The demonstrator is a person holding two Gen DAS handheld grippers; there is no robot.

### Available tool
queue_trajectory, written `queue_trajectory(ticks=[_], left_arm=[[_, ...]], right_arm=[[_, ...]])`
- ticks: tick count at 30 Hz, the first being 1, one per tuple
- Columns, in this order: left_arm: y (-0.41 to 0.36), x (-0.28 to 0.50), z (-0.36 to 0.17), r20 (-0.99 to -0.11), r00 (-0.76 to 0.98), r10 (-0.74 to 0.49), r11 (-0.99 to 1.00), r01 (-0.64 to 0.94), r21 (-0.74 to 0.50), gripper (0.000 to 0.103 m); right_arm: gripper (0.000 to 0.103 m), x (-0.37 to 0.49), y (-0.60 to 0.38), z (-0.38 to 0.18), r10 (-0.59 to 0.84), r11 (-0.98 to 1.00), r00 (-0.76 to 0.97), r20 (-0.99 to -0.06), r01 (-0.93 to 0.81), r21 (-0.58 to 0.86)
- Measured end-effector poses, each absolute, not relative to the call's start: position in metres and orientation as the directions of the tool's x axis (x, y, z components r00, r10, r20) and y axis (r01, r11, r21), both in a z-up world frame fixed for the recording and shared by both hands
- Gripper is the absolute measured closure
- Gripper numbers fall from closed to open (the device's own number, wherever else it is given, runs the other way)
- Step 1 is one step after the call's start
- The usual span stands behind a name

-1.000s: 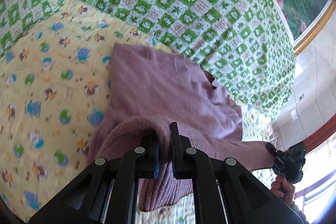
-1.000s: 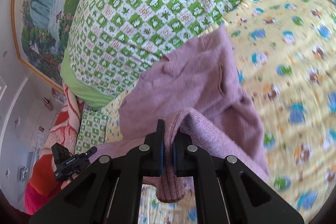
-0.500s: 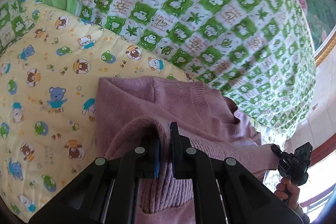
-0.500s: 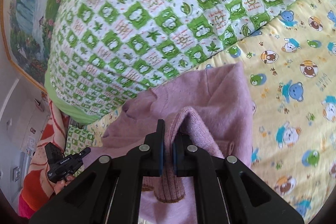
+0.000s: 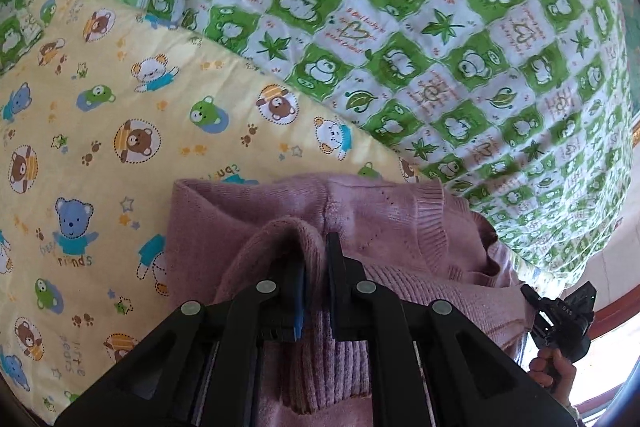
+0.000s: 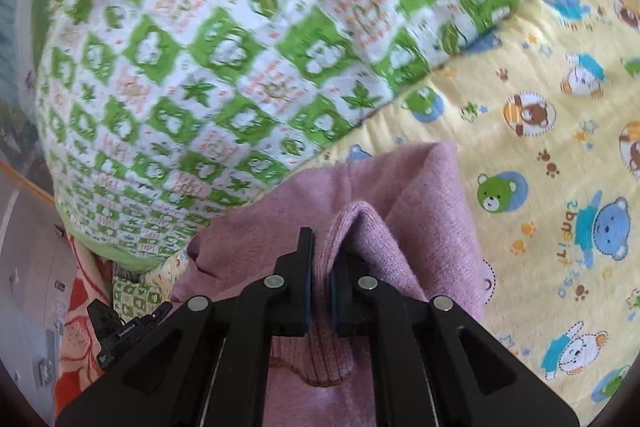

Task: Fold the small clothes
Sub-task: 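Lift the hem with both tools and fold it up toward the collar, then open both tools to release the folded hem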

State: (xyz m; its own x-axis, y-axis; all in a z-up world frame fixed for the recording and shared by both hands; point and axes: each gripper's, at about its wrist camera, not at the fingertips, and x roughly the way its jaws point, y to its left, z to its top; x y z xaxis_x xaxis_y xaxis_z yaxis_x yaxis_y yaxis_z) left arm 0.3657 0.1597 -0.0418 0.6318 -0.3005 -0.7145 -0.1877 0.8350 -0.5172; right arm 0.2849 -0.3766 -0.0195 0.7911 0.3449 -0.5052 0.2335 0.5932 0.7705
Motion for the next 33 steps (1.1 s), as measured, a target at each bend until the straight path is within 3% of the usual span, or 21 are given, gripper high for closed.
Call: queue_trajectory(ticks=[3,5,6,7,8,13,18,25,29,33], left_arm=[[0.164,0.362,-0.041,-0.703,0.636,-0.318,0.819,-0.189,-0.541,0.089],[0.167,0.357,-0.035,-0.692,0.646,-0.322,0.817,-0.18,-0.548,0.081],[0.168,0.354,-0.03,-0.694,0.65,-0.31,0.824,-0.181,-0.537,0.072],[0.17,0.349,-0.024,-0.693,0.66,-0.291,0.833,-0.182,-0.523,0.062],[0.173,0.343,-0.018,-0.687,0.672,-0.276,0.839,-0.181,-0.513,0.059],[0.171,0.304,0.013,-0.641,0.702,-0.31,0.844,-0.108,-0.526,0.059],[0.102,0.264,0.005,-0.674,0.577,-0.461,0.866,0.126,-0.484,0.059],[0.031,0.265,-0.047,-0.746,0.443,-0.497,0.865,0.181,-0.468,0.06],[0.025,0.292,-0.056,-0.768,0.451,-0.454,0.89,0.18,-0.42,0.06],[0.036,0.328,-0.047,-0.762,0.511,-0.397,0.916,0.167,-0.365,0.061]], right_arm=[[0.094,0.283,-0.379,-0.021,0.345,0.571,0.79,-0.507,0.253,0.781],[0.089,0.28,-0.381,-0.018,0.338,0.568,0.792,-0.508,0.259,0.781],[0.086,0.277,-0.384,-0.016,0.326,0.567,0.795,-0.512,0.269,0.779],[0.077,0.273,-0.387,-0.014,0.314,0.564,0.798,-0.514,0.279,0.777],[0.068,0.268,-0.392,-0.011,0.3,0.558,0.808,-0.508,0.283,0.78],[0.063,0.238,-0.402,0.01,0.245,0.564,0.852,-0.462,0.262,0.783],[0.063,0.212,-0.357,0.03,0.333,0.689,0.839,-0.43,0.095,0.719],[0.063,0.221,-0.236,0.003,0.533,0.814,0.624,-0.571,-0.194,0.548],[0.063,0.247,-0.232,-0.006,0.518,0.827,0.616,-0.593,-0.186,0.53],[0.063,0.284,-0.251,-0.009,0.412,0.889,0.649,-0.639,-0.134,0.438]])
